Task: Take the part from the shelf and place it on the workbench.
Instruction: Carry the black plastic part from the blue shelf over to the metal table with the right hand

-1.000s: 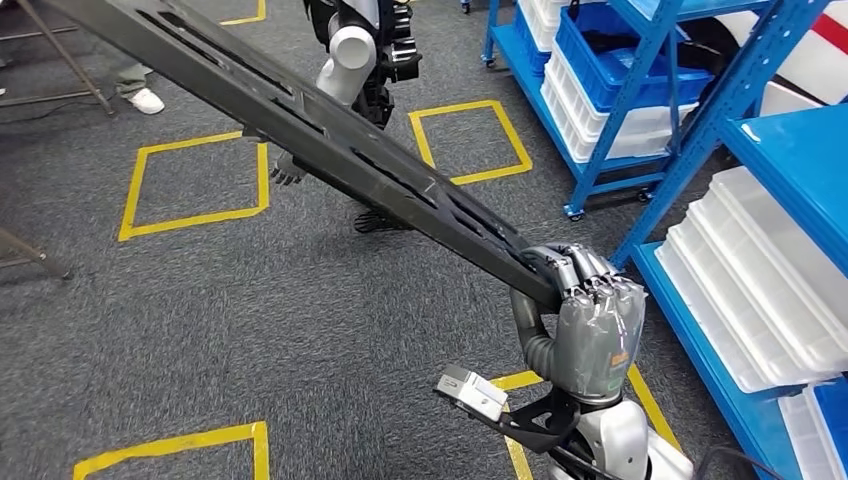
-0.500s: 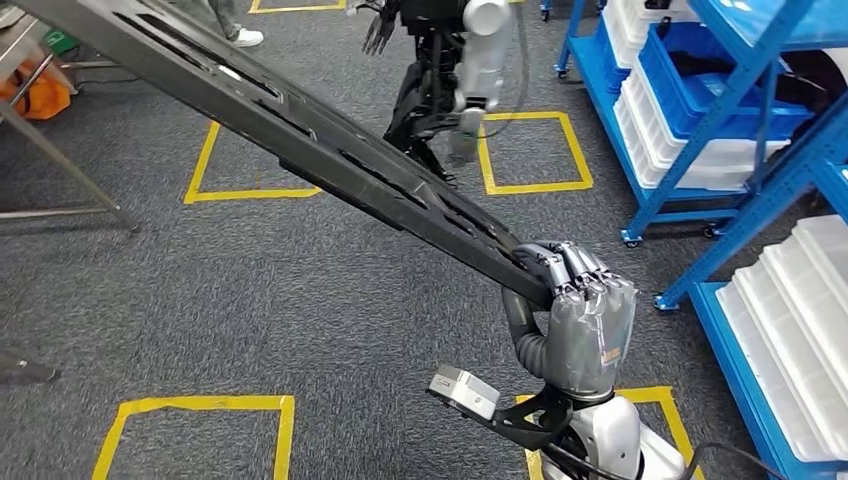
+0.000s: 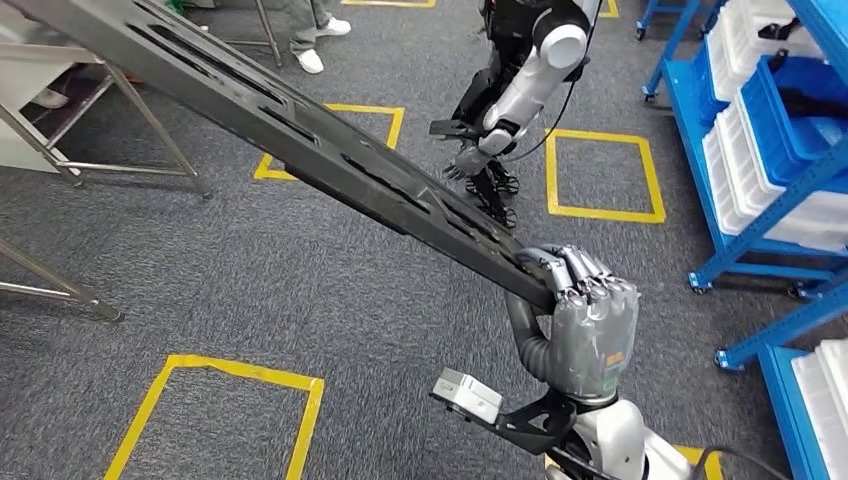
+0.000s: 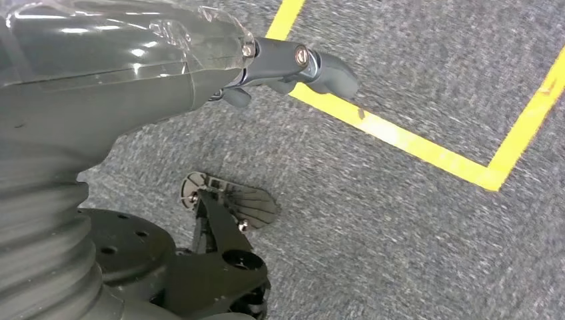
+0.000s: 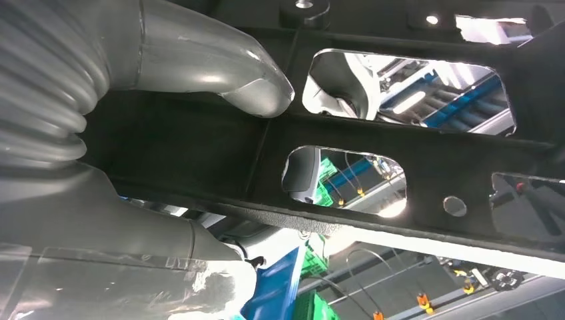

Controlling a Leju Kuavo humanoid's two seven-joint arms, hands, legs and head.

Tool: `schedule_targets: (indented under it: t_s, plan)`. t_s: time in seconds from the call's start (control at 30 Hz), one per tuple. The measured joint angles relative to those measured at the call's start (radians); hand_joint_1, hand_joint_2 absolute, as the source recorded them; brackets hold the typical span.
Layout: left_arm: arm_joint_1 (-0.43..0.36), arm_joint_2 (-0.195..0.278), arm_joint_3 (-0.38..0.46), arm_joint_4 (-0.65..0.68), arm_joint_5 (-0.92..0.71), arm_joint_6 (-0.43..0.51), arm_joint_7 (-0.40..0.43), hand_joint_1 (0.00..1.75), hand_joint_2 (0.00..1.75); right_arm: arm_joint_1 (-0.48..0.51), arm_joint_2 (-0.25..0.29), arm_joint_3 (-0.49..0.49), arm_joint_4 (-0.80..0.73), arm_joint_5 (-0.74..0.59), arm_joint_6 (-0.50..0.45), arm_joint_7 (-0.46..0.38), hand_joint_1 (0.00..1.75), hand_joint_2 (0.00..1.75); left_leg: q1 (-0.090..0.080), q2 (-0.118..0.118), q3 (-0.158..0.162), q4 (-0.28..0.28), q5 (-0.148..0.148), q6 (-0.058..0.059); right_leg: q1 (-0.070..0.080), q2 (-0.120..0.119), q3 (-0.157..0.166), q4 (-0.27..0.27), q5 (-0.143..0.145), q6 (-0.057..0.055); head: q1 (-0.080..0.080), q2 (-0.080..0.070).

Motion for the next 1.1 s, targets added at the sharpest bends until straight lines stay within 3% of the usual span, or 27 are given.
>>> schedule_targets:
  t_s: [0.07,0.13,0.2,0.23,0.27,0.33,0.4,0.43,0.5,0.57,0.63,0.7,0.73,0.8,0.87,0.93,1.0,1.03,1.1]
  plan:
    - [-0.001,0.001,0.000,0.000,0.000,0.000,0.000,0.00,1.75,-0.002,0.000,0.000,0.000,0.000,0.000,0.000,1.75,1.75,-0.004,0.050,-0.023,0.052,-0.030,-0.009,0.000,-0.027,0.002,-0.004,0.002,-0.011,-0.006,0.000]
    - [-0.003,0.001,0.000,0.000,0.000,0.000,0.000,0.00,1.75,-0.001,0.000,0.000,0.000,0.000,0.000,0.000,1.75,1.75,-0.006,0.106,-0.080,0.174,-0.090,-0.015,0.007,-0.056,0.002,-0.004,0.000,-0.017,-0.013,0.000]
    - [-0.002,0.001,0.000,0.000,0.000,0.000,0.000,0.00,1.75,0.000,-0.001,0.000,0.000,0.000,0.000,0.000,1.75,1.75,-0.006,0.118,-0.129,0.271,-0.121,-0.012,0.014,-0.086,0.003,-0.004,-0.004,-0.022,-0.013,0.000]
    - [-0.001,0.001,0.000,0.000,0.000,0.000,0.000,0.00,1.75,0.000,-0.001,0.000,0.000,0.000,0.000,0.000,1.75,1.75,-0.007,0.119,-0.129,0.270,-0.109,-0.007,0.017,-0.100,0.005,-0.004,-0.006,-0.025,-0.013,0.000]
    - [0.000,0.001,0.000,0.000,0.000,0.000,0.000,0.00,1.75,0.000,-0.001,0.000,0.000,0.000,0.000,0.000,1.75,1.75,-0.011,0.122,-0.109,0.230,-0.081,0.001,0.020,-0.114,0.009,-0.004,-0.009,-0.027,-0.013,0.000]
    - [0.000,0.001,0.000,0.000,0.000,0.000,0.000,0.00,1.75,-0.001,-0.001,0.000,0.000,0.000,0.000,0.000,1.75,1.75,-0.027,0.154,-0.040,0.093,-0.019,0.022,0.023,-0.139,0.020,-0.007,-0.017,-0.029,-0.012,0.000]
    - [-0.001,0.001,0.000,0.000,0.000,0.000,0.000,0.00,1.75,-0.002,-0.001,0.000,0.000,0.000,0.000,0.000,1.75,1.75,-0.046,0.190,0.000,0.005,0.005,0.039,0.023,-0.162,0.029,-0.014,-0.021,-0.027,-0.012,0.000]
    - [-0.001,0.001,0.000,0.000,0.000,0.000,0.000,0.00,1.75,-0.002,-0.001,0.000,0.000,0.000,0.000,0.000,1.75,1.75,-0.052,0.194,0.003,-0.005,0.003,0.043,0.022,-0.173,0.032,-0.019,-0.021,-0.025,-0.013,0.000]
    - [0.001,0.001,0.000,0.000,0.000,0.000,0.000,0.00,1.75,-0.005,-0.001,0.001,0.000,0.000,0.000,0.000,1.75,1.75,-0.051,0.173,0.011,-0.027,0.013,0.051,0.021,-0.184,0.043,-0.026,-0.024,-0.019,-0.012,0.000]
    - [0.001,0.002,0.000,0.000,0.000,0.000,0.000,0.00,1.75,-0.008,-0.002,0.001,0.000,0.000,0.000,0.000,1.75,1.75,-0.040,0.150,0.030,-0.058,0.027,0.057,0.020,-0.131,0.038,0.003,-0.047,-0.013,-0.011,0.000]
    - [-0.002,0.001,0.000,0.000,0.000,0.000,0.000,0.00,1.75,-0.009,-0.002,0.001,0.001,0.000,0.000,0.000,1.75,1.75,-0.031,0.128,0.040,-0.073,0.033,0.060,0.017,-0.065,-0.012,0.107,-0.097,-0.008,-0.009,0.000]
    - [-0.003,0.000,0.000,0.000,0.000,-0.001,0.000,0.00,1.75,-0.006,-0.003,0.002,0.001,0.000,0.000,0.000,1.75,1.75,-0.026,0.101,0.040,-0.069,0.031,0.060,0.013,-0.050,-0.075,0.213,-0.128,0.000,-0.008,0.000]
    - [-0.003,0.000,0.000,0.000,0.000,-0.001,0.000,0.00,1.75,-0.006,-0.003,0.002,0.002,0.000,0.000,0.000,1.75,1.75,-0.023,0.086,0.040,-0.065,0.028,0.057,0.009,-0.049,-0.089,0.226,-0.116,0.005,-0.007,0.000]
    - [-0.001,0.000,0.000,0.000,0.000,-0.002,0.000,0.00,1.75,-0.006,-0.003,0.002,0.003,0.000,0.000,0.000,1.75,1.75,-0.013,0.055,0.039,-0.048,0.016,0.044,-0.002,-0.040,-0.064,0.142,-0.041,0.019,-0.007,0.000]
    - [-0.003,0.001,0.000,0.000,0.001,-0.002,0.000,0.00,1.75,-0.006,-0.003,0.003,0.004,0.000,0.000,0.000,1.75,1.75,-0.006,0.027,0.028,-0.017,-0.001,0.027,-0.012,0.000,-0.024,0.042,0.006,0.031,-0.004,0.000]
    - [-0.003,0.001,0.000,0.000,0.000,-0.002,0.001,0.00,1.75,-0.005,-0.003,0.003,0.005,0.000,-0.001,0.000,1.75,1.75,-0.005,0.007,0.012,0.006,-0.009,0.014,-0.013,0.022,-0.016,0.018,0.004,0.028,-0.004,0.000]
    - [-0.001,0.002,0.000,0.000,0.001,-0.003,0.002,0.00,1.75,-0.005,-0.004,0.003,0.006,0.000,-0.001,0.000,1.75,1.75,-0.004,-0.006,0.004,0.009,-0.009,0.007,-0.010,0.000,-0.017,0.017,0.005,0.016,-0.006,0.000]
    - [0.000,0.003,0.000,0.000,0.001,-0.003,0.001,0.00,1.75,-0.006,-0.004,0.003,0.006,0.000,0.000,0.000,1.75,1.75,-0.005,0.005,0.001,0.016,-0.013,0.003,-0.010,-0.012,-0.015,0.016,0.006,0.012,-0.007,0.000]
    - [-0.001,0.003,0.000,0.000,0.001,-0.003,0.001,0.00,1.75,-0.009,-0.004,0.003,0.006,0.000,0.000,0.001,1.75,1.75,-0.007,0.058,-0.030,0.083,-0.049,-0.005,-0.011,-0.040,-0.009,0.010,0.006,0.005,-0.012,0.000]
